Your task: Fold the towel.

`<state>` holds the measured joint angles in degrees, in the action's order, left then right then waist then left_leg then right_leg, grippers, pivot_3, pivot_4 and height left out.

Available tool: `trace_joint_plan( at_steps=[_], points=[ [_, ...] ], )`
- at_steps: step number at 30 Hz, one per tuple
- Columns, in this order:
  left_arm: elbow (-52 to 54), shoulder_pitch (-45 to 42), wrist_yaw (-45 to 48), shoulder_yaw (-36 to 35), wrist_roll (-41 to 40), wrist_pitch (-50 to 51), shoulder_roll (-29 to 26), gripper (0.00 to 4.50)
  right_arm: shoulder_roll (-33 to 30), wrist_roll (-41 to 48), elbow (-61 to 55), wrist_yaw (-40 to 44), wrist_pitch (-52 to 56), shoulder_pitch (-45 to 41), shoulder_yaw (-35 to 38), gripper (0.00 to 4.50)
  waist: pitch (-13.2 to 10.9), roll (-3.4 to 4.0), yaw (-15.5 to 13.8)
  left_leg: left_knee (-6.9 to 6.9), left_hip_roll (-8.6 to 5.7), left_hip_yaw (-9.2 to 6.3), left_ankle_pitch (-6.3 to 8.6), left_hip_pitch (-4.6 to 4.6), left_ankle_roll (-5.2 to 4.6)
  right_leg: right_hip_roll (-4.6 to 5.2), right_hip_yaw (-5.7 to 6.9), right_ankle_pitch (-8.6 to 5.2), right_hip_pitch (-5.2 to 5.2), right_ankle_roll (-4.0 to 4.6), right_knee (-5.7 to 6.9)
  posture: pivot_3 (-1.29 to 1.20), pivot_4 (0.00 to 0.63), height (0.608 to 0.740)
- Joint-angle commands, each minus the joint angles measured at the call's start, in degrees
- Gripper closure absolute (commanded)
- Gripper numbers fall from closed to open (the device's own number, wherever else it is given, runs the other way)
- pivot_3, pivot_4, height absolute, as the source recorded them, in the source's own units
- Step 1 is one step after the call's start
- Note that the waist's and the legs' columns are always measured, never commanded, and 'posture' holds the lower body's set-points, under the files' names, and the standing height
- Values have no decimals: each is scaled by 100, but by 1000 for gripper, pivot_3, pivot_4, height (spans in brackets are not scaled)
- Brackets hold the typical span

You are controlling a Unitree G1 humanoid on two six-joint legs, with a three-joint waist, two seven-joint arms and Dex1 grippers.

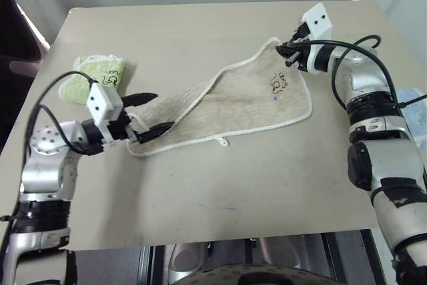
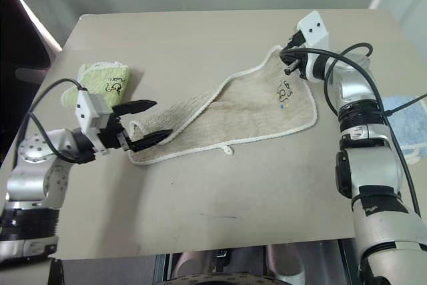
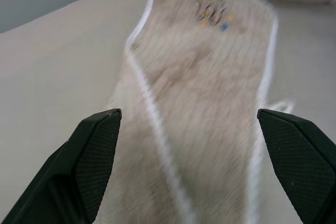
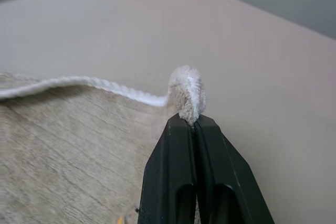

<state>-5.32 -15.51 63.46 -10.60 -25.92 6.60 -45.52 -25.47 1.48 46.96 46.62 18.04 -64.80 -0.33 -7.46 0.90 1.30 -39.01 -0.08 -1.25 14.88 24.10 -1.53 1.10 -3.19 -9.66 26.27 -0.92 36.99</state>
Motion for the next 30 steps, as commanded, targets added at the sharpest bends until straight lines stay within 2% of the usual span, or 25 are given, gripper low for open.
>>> trace_joint_plan(
  at_steps=[1,7,18,25,30],
  points=[
    [-557,-149,348,-110,198,-568,-149,0,-200,319,-995,-30,338,-115,286,4483,0,1,1,0,0,0,0,0,0,0,0,0,2,0,0,0,150,733],
    [-1408,-157,532,20,518,-1348,25,0,-416,502,-2009,-233,833,-179,462,4483,0,0,2,3,-1,-1,0,9,3,0,0,-3,10,4,-4,0,150,733],
    [-1263,-47,653,323,602,-1627,451,0,-751,777,-3017,-320,1369,-608,565,4483,0,0,4,1,1,-3,-12,40,9,-1,3,-2,41,2,4,0,150,733],
    [-1228,-528,204,485,818,-2024,922,0,-763,1044,-3628,-272,1704,-581,496,4483,0,0,0,-9,-1,-2,-19,44,3,0,3,3,39,-6,3,0,150,733],
    [-1266,-928,27,573,765,-1816,1215,0,-816,1218,-4075,-234,1988,-609,459,4483,0,-1,-2,-8,-1,-1,-33,45,6,-1,3,8,38,-13,4,0,150,733]
  ],
)
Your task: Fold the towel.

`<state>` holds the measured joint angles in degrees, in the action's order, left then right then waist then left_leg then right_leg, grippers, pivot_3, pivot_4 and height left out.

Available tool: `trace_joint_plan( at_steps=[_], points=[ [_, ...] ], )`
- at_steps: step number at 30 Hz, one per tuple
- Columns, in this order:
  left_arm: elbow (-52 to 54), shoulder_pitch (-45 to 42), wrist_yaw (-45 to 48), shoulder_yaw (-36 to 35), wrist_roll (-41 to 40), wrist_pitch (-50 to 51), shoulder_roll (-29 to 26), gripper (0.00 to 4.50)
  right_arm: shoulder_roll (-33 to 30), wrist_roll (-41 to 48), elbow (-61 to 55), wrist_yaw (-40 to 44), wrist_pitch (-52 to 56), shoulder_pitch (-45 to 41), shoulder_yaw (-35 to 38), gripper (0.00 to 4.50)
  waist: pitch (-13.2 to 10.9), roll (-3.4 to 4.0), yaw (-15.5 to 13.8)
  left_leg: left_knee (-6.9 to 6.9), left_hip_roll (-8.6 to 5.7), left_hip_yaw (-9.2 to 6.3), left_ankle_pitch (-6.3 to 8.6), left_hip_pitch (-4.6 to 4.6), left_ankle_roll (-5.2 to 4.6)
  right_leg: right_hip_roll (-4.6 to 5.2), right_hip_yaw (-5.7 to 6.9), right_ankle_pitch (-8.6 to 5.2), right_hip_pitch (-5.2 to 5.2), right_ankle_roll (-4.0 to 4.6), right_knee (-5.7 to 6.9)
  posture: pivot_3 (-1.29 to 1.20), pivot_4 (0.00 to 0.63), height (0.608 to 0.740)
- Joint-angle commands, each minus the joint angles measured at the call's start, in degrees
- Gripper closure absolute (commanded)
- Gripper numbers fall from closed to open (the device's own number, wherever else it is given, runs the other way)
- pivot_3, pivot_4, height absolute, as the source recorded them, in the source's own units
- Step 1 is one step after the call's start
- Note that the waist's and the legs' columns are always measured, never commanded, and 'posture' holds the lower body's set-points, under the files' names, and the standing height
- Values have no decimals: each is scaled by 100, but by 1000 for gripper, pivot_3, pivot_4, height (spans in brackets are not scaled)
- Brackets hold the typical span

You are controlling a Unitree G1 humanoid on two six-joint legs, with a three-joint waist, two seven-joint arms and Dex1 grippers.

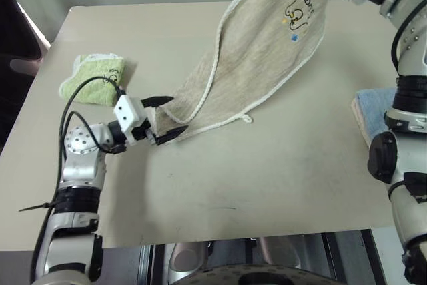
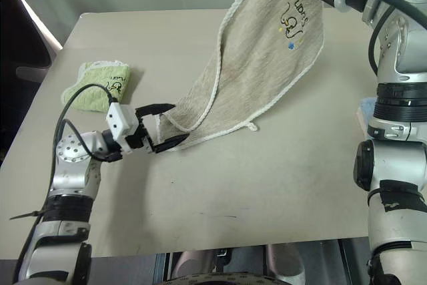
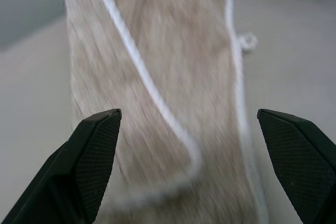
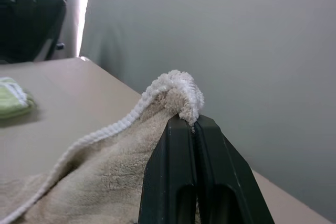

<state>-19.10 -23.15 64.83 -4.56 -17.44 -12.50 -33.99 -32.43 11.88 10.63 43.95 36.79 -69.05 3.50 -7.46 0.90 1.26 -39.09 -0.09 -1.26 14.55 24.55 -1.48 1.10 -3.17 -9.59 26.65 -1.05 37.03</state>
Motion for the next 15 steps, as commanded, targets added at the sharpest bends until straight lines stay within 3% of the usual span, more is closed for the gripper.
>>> trace_joint_plan(
  at_steps=[1,15],
  points=[
    [37,-251,-170,-67,-112,160,99,0,-145,232,-524,38,187,-197,95,4483,0,0,3,-1,0,0,-2,-1,2,0,0,1,0,-1,0,0,150,733],
    [-1392,-782,430,58,355,-1112,-265,0,-508,679,-1426,52,869,-14,30,4483,0,0,-2,-6,-1,-1,-21,4,7,-1,0,6,-1,-11,-1,0,150,733]
  ],
)
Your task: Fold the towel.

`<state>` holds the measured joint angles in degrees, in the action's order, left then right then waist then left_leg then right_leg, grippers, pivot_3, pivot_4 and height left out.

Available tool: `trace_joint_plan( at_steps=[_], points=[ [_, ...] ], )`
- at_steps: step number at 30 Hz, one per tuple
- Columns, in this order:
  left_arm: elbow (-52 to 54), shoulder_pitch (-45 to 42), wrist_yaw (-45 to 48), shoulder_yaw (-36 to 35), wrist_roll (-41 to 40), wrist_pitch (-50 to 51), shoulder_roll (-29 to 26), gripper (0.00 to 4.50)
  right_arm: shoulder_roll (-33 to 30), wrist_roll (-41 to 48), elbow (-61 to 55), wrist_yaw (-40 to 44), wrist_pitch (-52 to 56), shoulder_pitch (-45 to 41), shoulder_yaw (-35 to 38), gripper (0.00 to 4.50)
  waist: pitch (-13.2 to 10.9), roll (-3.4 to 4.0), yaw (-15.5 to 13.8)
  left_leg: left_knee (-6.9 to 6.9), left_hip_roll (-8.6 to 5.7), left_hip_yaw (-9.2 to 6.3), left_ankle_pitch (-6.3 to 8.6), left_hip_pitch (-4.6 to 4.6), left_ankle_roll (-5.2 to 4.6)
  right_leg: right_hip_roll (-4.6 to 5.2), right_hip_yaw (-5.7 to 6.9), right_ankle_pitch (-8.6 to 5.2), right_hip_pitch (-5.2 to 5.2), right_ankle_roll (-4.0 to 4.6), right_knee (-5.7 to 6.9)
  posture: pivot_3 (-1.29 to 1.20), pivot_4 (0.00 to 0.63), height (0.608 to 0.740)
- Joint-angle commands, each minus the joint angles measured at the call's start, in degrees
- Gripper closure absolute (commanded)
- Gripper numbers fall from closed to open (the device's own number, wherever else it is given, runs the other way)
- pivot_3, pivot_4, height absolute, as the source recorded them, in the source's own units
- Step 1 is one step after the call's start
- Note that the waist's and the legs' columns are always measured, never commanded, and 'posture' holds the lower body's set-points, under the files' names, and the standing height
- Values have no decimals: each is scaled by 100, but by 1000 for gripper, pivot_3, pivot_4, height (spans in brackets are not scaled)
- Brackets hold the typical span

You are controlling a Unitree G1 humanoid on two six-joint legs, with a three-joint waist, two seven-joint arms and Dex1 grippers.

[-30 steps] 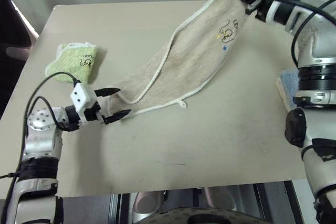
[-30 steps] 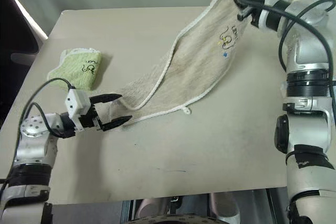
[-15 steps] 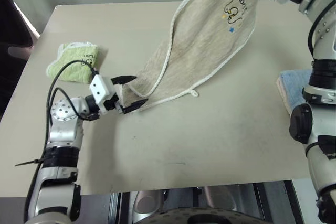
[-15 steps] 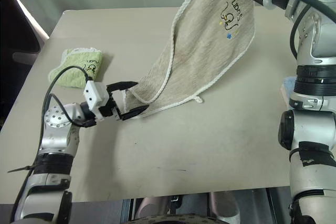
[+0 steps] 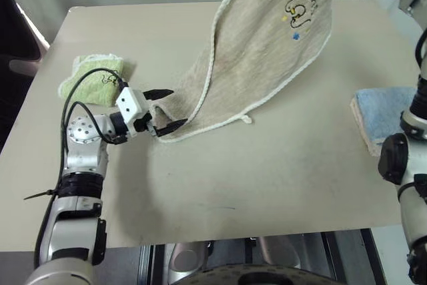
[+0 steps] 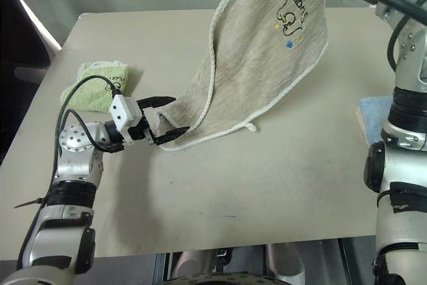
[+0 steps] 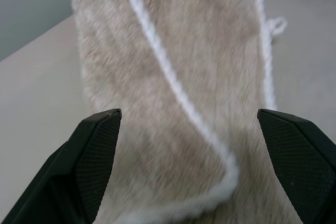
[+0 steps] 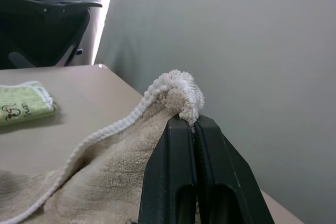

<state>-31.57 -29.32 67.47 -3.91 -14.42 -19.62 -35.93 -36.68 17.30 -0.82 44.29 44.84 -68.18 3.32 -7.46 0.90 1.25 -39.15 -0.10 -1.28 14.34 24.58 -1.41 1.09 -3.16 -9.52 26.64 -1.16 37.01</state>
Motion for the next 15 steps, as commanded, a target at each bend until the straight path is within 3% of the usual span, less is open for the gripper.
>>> trace_joint_plan(
  at_steps=[1,6,15],
  points=[
    [-240,-209,110,8,123,-576,-50,0,-95,151,-305,11,90,-110,49,4483,0,0,-4,-2,-1,0,0,2,-2,0,0,1,0,-1,-1,0,150,733],
    [-360,-276,71,137,278,-1116,147,0,-146,253,-497,4,225,-122,36,4483,0,0,-11,-4,-4,1,0,3,-9,3,-1,3,0,-4,-2,0,150,733],
    [-796,-454,366,497,619,-1996,-43,0,-279,331,-569,13,432,-272,-90,4483,0,0,-8,-4,-4,1,-1,4,-9,2,-1,11,2,-18,-1,0,150,733]
  ],
)
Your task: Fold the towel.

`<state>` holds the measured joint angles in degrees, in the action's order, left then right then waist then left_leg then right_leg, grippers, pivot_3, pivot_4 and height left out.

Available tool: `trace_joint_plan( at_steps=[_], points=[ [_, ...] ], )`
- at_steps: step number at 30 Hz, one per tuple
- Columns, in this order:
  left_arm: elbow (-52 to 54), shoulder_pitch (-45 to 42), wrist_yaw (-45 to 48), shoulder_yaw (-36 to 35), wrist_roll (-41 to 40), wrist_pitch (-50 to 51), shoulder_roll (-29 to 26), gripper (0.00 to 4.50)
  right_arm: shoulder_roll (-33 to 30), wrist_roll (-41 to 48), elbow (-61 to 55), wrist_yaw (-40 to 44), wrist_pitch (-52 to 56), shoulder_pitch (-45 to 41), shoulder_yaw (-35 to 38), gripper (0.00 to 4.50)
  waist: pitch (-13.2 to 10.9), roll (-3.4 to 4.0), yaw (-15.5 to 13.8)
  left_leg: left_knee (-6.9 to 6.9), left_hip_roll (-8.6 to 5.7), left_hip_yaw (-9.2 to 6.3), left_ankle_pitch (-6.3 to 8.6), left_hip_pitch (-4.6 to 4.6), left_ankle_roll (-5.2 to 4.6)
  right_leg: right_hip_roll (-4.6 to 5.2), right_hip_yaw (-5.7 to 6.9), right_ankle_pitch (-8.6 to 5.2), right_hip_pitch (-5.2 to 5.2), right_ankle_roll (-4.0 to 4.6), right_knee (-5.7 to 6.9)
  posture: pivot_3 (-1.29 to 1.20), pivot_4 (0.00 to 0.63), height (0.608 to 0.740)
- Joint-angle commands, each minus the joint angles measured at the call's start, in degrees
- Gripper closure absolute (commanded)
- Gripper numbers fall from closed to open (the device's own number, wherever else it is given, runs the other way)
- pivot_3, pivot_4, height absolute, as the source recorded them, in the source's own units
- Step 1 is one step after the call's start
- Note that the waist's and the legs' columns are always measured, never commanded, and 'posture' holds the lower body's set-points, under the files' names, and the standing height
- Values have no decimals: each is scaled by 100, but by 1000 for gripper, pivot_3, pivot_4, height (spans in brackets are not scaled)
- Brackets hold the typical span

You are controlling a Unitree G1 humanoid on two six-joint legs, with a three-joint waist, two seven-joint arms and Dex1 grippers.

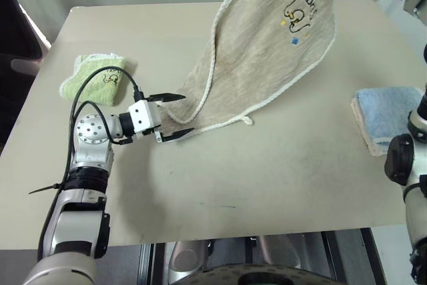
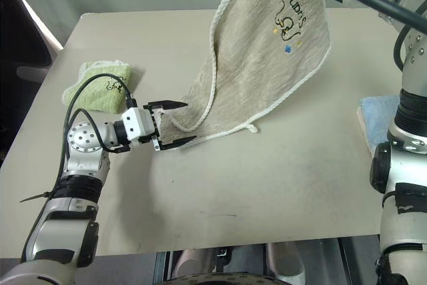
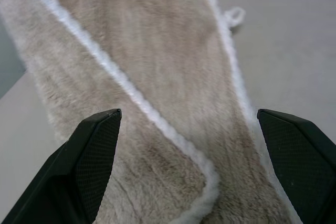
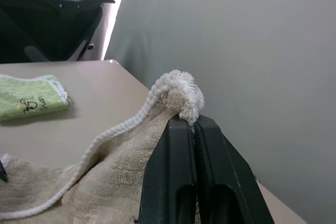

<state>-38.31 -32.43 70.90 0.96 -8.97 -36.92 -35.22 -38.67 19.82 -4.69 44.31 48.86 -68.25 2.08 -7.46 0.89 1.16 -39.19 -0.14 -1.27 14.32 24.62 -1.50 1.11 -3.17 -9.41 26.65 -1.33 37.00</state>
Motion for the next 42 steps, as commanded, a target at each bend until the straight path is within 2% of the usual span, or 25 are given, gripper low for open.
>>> trace_joint_plan(
  at_steps=[1,9,13,22,31,34,42],
  points=[
    [-190,-178,9,19,89,-302,-116,0,-80,97,-173,-3,56,-310,40,4483,0,0,1,-1,0,0,0,0,0,0,0,4,0,-6,0,0,150,733],
    [-566,-311,-415,77,464,-436,-184,0,-87,425,-281,-53,310,-635,272,4483,0,0,4,0,0,0,-1,4,-2,0,0,10,3,-17,-1,0,150,733],
    [-758,-383,-854,114,713,-131,-162,0,-27,843,-302,-145,525,-817,646,4483,0,0,3,0,-2,2,-1,7,-2,1,-2,2,5,-3,-2,0,150,733],
    [-827,-415,-818,160,562,-126,13,0,-66,1106,-270,-346,737,-1081,695,4483,0,0,-2,0,-2,1,-5,10,-5,0,0,-7,7,13,-1,0,150,733],
    [-992,-455,-907,312,751,-351,184,0,-131,1171,-336,-386,822,-1151,626,4483,0,0,-9,-2,-2,1,-8,11,-6,0,0,-6,7,10,-1,0,150,733],
    [-1063,-507,-979,349,834,-394,187,601,-147,1209,-378,-400,859,-1156,623,4500,0,0,-12,-3,-3,2,-8,11,-6,0,0,-3,7,6,-1,0,150,733],
    [-1044,-515,-851,391,752,-365,201,3379,-150,1237,-401,-424,875,-1153,617,4500,0,0,-12,-6,-3,2,-9,13,-7,0,0,-1,7,1,-1,0,150,733]
  ],
)
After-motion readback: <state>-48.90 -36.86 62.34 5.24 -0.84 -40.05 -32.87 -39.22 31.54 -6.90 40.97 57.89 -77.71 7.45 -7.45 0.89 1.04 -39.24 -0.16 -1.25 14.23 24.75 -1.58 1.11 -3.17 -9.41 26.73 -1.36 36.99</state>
